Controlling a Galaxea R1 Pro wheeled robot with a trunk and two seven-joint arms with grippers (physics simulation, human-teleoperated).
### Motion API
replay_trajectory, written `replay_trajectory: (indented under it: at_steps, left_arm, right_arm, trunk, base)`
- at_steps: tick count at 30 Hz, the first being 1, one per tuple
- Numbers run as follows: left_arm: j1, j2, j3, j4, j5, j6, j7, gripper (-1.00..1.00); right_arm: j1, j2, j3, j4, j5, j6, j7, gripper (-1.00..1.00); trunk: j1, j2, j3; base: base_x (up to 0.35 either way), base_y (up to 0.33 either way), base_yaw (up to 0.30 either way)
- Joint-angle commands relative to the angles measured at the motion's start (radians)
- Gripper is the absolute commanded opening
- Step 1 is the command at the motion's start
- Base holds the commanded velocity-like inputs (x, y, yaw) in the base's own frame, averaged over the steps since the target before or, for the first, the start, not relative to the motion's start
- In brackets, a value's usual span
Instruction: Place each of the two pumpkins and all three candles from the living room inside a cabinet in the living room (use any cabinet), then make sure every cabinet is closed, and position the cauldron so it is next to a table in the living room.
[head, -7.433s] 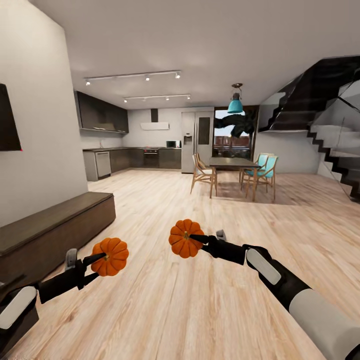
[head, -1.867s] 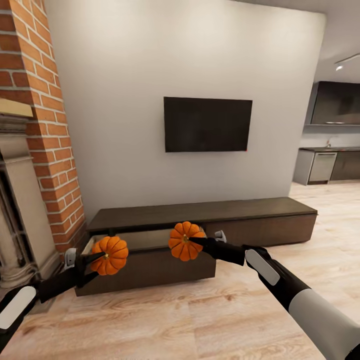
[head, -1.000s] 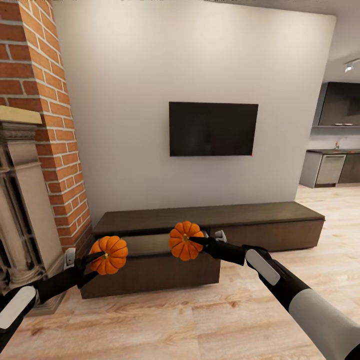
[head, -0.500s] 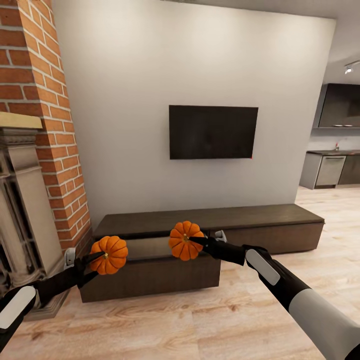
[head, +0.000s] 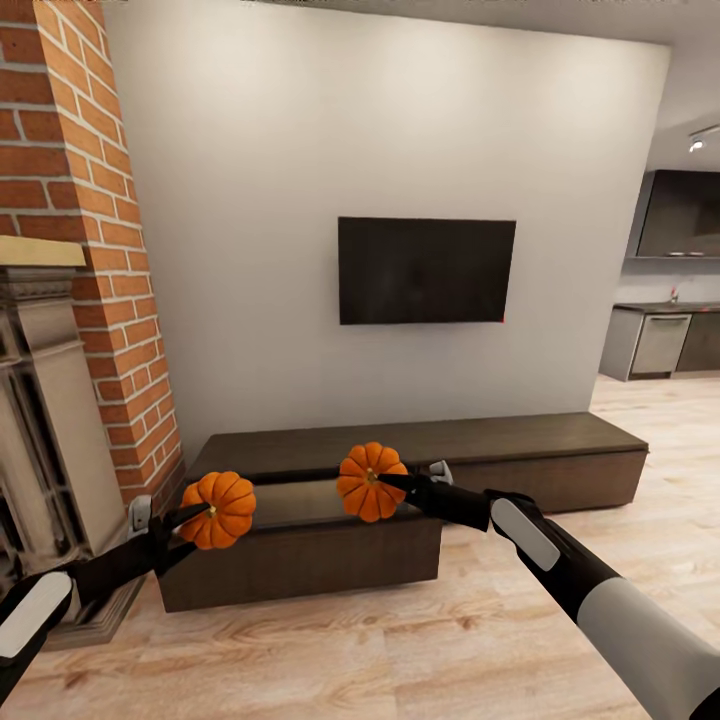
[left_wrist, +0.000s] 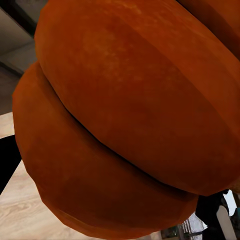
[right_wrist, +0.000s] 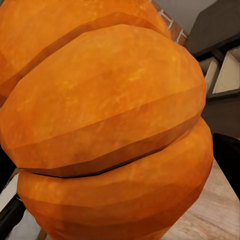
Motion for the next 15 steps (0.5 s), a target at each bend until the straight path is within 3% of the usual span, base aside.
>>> replay_trajectory:
  at_steps: [1,4,10,15]
  left_arm:
    - [-0.001,0.001,-0.003,-0.003,0.005,0.004,0.000,-1.00]
    - [0.000,0.001,-0.005,-0.049,0.005,0.005,0.000,-1.00]
    - [0.000,0.001,-0.006,-0.085,0.005,0.005,0.000,-1.00]
    - [0.000,0.002,-0.006,-0.090,0.005,0.005,0.000,-1.00]
  right_arm:
    - [-0.001,-0.001,0.003,0.001,-0.006,0.002,-0.002,-1.00]
    - [-0.001,0.001,0.005,0.012,-0.008,0.004,-0.010,-1.00]
    - [-0.001,0.003,0.006,0.019,-0.010,0.014,-0.165,-1.00]
    - [-0.001,0.003,0.006,0.021,-0.010,0.015,-0.199,-1.00]
  trunk:
    - [-0.004,0.007,0.002]
    - [-0.016,0.028,0.011]
    - [-0.016,0.028,0.011]
    - [-0.016,0.028,0.011]
  base:
    - [0.000,0.000,0.000]
    - [0.000,0.000,0.000]
    - [0.000,0.000,0.000]
    - [0.000,0.000,0.000]
